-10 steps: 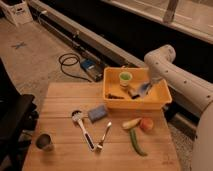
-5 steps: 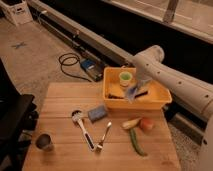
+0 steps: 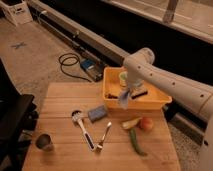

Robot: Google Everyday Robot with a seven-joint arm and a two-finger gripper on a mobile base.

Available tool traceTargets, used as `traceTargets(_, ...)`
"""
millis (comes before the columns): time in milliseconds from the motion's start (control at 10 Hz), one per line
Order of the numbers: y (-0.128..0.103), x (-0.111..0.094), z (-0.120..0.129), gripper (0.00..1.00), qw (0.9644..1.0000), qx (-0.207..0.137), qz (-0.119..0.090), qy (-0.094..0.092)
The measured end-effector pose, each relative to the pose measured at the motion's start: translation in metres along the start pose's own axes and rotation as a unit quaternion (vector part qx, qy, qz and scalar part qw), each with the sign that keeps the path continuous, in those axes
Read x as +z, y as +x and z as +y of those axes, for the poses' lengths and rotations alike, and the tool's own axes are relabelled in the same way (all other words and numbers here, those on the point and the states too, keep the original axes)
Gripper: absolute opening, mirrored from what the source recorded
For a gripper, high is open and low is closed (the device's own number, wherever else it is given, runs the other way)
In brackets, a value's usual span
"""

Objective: Place towel in metal cup

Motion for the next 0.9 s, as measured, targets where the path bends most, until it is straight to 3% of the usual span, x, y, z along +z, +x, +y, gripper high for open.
traceTargets(200,-0.003,-0.001,-0.001,0.00,1.0000,-0.007,0.000,0.001)
traceTargets(400,-0.019,-0.005,-0.003,0.00,0.9993,-0.038,-0.004,0.007)
traceTargets(700,-0.079,-0.013,-0.019,0.00,0.9942,-0.105,-0.014,0.020)
traceTargets(900,-0.136,-0.016,-0.037,0.00,0.9852,-0.167,-0.028,0.028)
